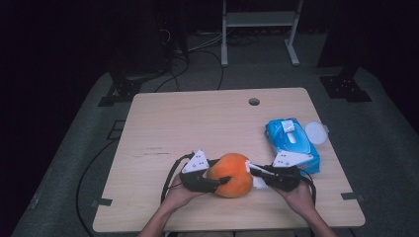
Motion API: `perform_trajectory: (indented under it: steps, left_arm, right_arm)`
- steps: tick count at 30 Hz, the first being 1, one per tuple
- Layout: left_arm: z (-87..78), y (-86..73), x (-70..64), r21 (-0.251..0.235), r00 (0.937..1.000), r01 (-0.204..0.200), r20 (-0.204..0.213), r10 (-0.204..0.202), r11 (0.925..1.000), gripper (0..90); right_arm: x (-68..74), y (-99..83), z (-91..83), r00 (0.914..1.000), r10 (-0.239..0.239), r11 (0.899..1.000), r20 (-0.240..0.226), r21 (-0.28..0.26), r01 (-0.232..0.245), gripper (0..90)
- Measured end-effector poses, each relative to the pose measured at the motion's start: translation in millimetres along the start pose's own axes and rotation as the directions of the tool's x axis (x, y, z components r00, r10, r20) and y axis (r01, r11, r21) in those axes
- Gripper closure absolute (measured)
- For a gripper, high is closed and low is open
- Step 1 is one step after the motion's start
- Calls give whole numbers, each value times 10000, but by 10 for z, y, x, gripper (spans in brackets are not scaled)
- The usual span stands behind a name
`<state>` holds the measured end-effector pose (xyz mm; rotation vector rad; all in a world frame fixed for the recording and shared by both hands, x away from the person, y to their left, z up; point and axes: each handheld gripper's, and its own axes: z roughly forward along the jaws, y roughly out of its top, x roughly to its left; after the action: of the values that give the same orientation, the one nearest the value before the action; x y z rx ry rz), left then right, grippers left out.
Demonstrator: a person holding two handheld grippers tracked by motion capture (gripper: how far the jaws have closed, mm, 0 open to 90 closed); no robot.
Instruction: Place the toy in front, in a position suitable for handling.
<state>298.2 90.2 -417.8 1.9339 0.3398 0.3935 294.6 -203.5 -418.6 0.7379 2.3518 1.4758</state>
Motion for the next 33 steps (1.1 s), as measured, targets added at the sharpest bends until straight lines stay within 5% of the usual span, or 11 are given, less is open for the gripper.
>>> perform_trajectory:
  steps: [3, 6, 8, 12, 15, 17, 22, 24, 27, 28, 33]
  left_arm:
    - [71, -6, -77, 579, 9973, -729, -76, 735, 9957, 355]
    - [196, -59, -210, 1118, 9853, -1703, 71, 1706, 9790, 334]
    - [169, -58, -190, 1179, 9855, -1696, 127, 1693, 9784, 305]
    - [119, -119, -158, 1128, 9887, -1492, 305, 1467, 9824, 289]
    - [123, -105, -97, 1005, 9967, -621, 574, 565, 9930, 176]
    - [97, -100, 7, 724, 9943, 678, 776, -734, 9951, 94]
    - [139, -173, 147, 1459, 9587, 2514, 980, -2669, 9568, 108]
    - [143, -153, 102, 1314, 9739, 1990, 837, -2109, 9712, 212]
    - [153, -52, -47, 1314, 9974, 421, 533, -495, 9904, 277]
    - [146, -37, -89, 1337, 9988, -66, 491, 0, 9910, 287]
    - [100, -66, -80, 1258, 9976, -153, 687, 66, 9919, 292]
  right_arm:
    - [10, 69, -45, 10000, -7, 9985, -53, -541, 4, 826]
    - [153, 96, 60, 9978, -468, 9983, -460, -372, 451, 826]
    - [277, 120, 131, 9931, -1130, 9935, -299, -173, 1126, 826]
    - [169, 104, 58, 9951, -982, 9951, 58, -134, 983, 826]
    - [62, 21, 29, 9983, -568, 9984, 162, 38, 568, 826]
    - [73, -6, 45, 9981, -603, 9980, 132, 193, 601, 826]
    - [101, -5, 53, 9979, -647, 9977, 47, 195, 646, 826]
    - [158, 23, 64, 9966, -819, 9966, -26, 122, 820, 825]
    - [344, 112, 117, 9885, -1448, 9895, -434, -21, 1448, 825]
    - [406, 144, 131, 9845, -1693, 9855, -452, -17, 1694, 826]
    - [314, 156, 59, 9856, -1689, 9856, -106, -85, 1688, 826]
